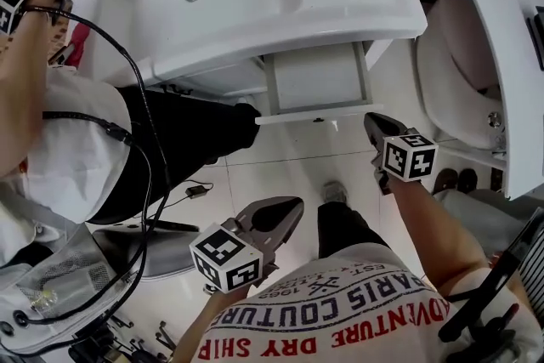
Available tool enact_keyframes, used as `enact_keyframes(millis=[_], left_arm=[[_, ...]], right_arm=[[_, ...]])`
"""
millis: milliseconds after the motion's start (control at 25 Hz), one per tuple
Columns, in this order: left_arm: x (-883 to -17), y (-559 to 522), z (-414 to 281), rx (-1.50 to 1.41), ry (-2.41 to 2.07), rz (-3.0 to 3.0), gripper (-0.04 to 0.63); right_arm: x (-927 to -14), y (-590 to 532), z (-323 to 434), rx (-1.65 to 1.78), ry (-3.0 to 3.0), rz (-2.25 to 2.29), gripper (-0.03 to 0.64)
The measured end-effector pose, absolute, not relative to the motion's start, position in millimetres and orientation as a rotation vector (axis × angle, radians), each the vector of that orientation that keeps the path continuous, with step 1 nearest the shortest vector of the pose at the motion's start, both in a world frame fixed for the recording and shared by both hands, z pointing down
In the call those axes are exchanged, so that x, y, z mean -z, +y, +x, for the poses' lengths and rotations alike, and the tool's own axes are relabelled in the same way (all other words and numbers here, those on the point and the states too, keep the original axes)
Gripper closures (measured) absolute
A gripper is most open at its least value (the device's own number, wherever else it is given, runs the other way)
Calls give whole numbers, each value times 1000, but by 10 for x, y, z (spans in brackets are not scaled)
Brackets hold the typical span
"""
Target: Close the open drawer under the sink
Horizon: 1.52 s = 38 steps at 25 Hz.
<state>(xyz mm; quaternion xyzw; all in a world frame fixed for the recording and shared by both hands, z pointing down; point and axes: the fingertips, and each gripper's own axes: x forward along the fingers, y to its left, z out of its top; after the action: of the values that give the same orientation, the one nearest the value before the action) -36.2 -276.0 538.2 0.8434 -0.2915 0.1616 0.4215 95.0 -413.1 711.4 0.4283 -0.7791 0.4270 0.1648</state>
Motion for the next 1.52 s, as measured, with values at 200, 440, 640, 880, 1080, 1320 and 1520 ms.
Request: enact_keyframes(millis=[200, 440, 640, 880, 1080, 1320, 1520], left_arm=[[-5421, -2819, -409, -413, -740, 2101, 614], [-5441, -2873, -513, -408, -764, 2084, 614], [-5465, -2910, -576, -403, -784, 2072, 614], [-5475, -2876, -621, -392, -796, 2066, 614], [-5495, -2788, -667, -385, -796, 2081, 614], [-5432, -2599, -664, -332, -774, 2122, 614], [-5227, -2191, -607, -276, -721, 2188, 614]], right_arm=[[-7096, -4535, 924, -1248, -2236, 1251, 609], [-7078, -5068, 887, -1264, -2244, 1300, 609], [-7079, -5430, 891, -1284, -2246, 1343, 609], [-7011, -5666, 882, -1284, -2236, 1356, 607], [-6961, -5674, 886, -1215, -2269, 1313, 607], [-6812, -5051, 731, -981, -2297, 1147, 607], [-6402, -3816, 668, -991, -2366, 998, 606]])
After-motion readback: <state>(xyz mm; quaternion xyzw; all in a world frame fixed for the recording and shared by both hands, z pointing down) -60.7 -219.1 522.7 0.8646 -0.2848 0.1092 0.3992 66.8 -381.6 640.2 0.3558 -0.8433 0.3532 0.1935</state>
